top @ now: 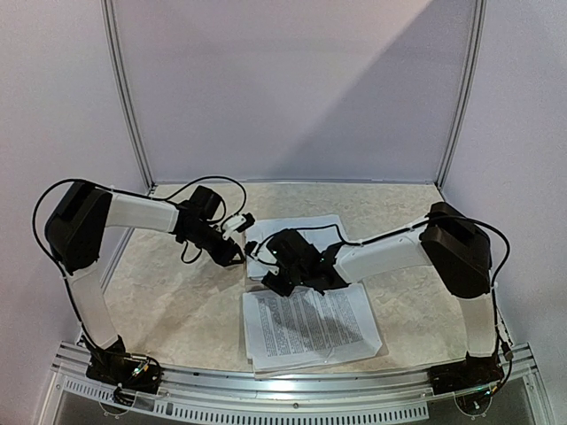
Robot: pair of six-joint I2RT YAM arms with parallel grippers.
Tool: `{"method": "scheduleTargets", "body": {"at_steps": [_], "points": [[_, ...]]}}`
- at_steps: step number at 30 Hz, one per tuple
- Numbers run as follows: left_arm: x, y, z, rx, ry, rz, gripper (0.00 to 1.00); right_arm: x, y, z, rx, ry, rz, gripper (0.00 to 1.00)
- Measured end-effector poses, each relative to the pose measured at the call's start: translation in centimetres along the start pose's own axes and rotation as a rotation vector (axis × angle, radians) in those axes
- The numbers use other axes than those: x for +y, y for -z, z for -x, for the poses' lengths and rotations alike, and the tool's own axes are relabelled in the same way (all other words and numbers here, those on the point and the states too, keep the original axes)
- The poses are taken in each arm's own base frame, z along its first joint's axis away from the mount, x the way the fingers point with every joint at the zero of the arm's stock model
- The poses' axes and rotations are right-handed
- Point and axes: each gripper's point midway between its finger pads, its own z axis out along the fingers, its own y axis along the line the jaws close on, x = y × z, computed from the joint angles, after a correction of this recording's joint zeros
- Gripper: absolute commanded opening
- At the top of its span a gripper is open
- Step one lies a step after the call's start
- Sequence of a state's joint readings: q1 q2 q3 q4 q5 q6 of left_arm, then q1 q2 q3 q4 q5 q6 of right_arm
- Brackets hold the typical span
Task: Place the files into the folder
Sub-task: Close the spring clip on the folder.
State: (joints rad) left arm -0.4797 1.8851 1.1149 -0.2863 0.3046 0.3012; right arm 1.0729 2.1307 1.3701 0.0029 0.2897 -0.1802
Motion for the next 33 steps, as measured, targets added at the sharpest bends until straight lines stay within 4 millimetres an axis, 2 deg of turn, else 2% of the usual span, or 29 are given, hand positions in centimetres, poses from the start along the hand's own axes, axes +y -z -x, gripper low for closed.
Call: {"method": "scheduleTargets", "body": {"at_steps": [4, 9, 15, 19, 22, 27, 33], "points": [[0.1, -0.1, 0.0, -0.006, 0.001, 0.004, 0.47, -0.2, -0.9, -0.1, 0.003, 0.02, -0.031, 0.61], [0.1, 0.0, 0.2, -0.009, 0.0, 0.005, 0.47, -0.6, -1.0, -0.3, 0.009, 0.03, -0.058, 0.6], [0.2, 0.4, 2.4, -0.045, -0.026, 0.026, 0.48, -1.0, -1.0, -0.3, 0.008, 0.03, -0.078, 0.59], [-0.3, -0.2, 3.7, -0.058, -0.054, 0.029, 0.48, -1.4, -1.0, -0.5, 0.016, 0.033, -0.102, 0.58], [-0.8, -1.5, 3.4, -0.037, -0.066, 0.026, 0.48, -1.7, -1.0, -0.6, 0.019, 0.033, -0.12, 0.54], [-1.2, -3.2, 1.8, 0.019, -0.073, 0.024, 0.48, -2.0, -0.9, -0.6, 0.022, 0.034, -0.141, 0.51], [-1.0, -3.3, 1.5, 0.032, -0.077, 0.035, 0.47, -2.5, -0.8, -0.8, 0.026, 0.031, -0.171, 0.5]]}}
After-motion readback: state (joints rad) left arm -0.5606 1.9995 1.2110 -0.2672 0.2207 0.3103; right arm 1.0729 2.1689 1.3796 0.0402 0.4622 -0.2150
